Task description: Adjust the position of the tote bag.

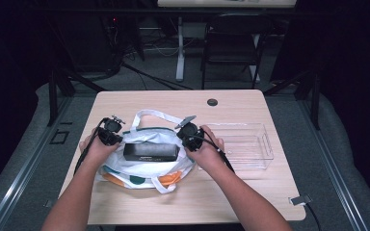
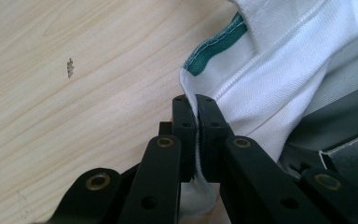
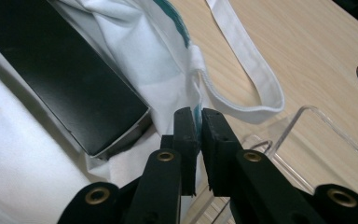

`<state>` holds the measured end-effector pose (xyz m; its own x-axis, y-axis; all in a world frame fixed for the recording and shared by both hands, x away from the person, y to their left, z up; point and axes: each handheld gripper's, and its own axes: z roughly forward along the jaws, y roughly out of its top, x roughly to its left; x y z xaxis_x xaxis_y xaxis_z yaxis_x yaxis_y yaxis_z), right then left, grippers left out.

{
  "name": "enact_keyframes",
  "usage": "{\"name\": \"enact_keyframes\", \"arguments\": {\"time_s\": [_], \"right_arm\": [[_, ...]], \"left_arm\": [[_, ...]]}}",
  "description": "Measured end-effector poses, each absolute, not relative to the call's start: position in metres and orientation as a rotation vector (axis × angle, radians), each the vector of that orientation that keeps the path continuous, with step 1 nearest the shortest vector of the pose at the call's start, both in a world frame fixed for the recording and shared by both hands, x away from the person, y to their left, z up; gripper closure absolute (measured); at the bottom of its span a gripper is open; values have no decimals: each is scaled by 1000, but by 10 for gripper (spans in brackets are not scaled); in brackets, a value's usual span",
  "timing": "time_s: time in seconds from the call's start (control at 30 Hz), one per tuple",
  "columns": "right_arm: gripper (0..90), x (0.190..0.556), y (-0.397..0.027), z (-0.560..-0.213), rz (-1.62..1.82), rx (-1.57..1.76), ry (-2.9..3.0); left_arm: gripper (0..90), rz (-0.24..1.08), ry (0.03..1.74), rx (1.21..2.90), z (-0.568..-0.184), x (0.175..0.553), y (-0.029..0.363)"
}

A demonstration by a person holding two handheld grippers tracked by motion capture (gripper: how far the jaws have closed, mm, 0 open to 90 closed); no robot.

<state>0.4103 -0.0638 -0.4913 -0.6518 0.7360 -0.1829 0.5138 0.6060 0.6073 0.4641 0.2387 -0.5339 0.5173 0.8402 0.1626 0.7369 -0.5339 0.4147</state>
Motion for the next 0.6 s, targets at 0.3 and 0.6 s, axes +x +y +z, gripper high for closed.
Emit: {"name": "enact_keyframes", "arguments": {"time_s": [0.3,0.6], "right_arm": [[869,417,-70,-501,709,1040,2430],[874,418,-67,-506,668,1042,2435]], "left_arm": [[877,500,1320,2473,-535,464,238],[877,502,1325,2484,-536,465,236]]}}
